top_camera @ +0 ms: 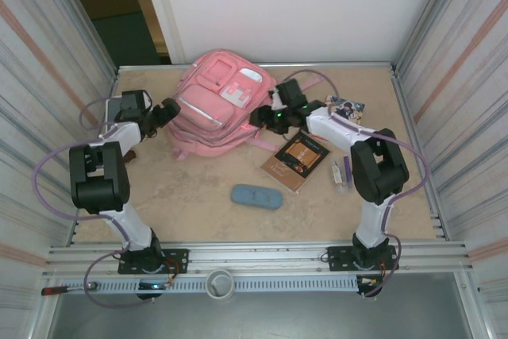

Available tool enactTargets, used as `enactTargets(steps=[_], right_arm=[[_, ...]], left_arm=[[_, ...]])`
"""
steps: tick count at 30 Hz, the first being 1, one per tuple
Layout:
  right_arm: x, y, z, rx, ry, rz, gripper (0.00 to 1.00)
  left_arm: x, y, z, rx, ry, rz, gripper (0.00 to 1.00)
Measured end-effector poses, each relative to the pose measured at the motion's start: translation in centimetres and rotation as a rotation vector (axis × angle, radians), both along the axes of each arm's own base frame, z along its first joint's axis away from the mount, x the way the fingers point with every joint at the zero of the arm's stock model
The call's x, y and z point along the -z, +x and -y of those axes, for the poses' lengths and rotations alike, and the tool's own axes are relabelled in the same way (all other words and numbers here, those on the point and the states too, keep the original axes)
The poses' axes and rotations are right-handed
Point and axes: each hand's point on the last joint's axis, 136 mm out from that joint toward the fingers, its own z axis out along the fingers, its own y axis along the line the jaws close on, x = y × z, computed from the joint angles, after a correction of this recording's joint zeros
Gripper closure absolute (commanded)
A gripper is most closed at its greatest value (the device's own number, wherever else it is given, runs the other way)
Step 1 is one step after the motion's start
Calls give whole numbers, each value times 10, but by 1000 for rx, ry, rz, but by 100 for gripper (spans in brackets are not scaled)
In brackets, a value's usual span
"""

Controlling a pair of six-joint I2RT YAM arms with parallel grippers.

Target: Pack books, pencil case, and school supplies into a backpack

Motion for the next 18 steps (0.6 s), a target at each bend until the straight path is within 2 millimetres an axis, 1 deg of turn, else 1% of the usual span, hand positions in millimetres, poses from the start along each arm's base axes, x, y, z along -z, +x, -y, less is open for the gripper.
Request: enactTargets(steps=[2, 4, 6, 9, 11, 14, 16, 18], right_arm=[[3, 18, 27, 69, 1, -7, 39], [8, 30, 42, 115, 13, -23, 38], [18, 42, 47, 139, 21, -49, 38], [39, 56, 41, 145, 41, -90, 39], [55, 62, 34, 144, 56, -124, 39], [73, 67, 28, 146, 80, -166, 43], [81, 70, 23, 144, 101, -187, 46], [85, 72, 19, 143, 122, -202, 52]], left_arm=[[-6, -9, 1, -3, 2, 14, 5], [-14, -21, 6, 3, 4, 31, 5], [-23, -33, 16, 22, 9, 54, 5], [-37, -50, 39, 75, 12, 92, 6], [-41, -64, 56, 114, 15, 109, 6], [-44, -83, 79, 172, 29, 122, 6], [-44, -95, 93, 209, 39, 128, 6], [-42, -105, 108, 248, 46, 131, 6]])
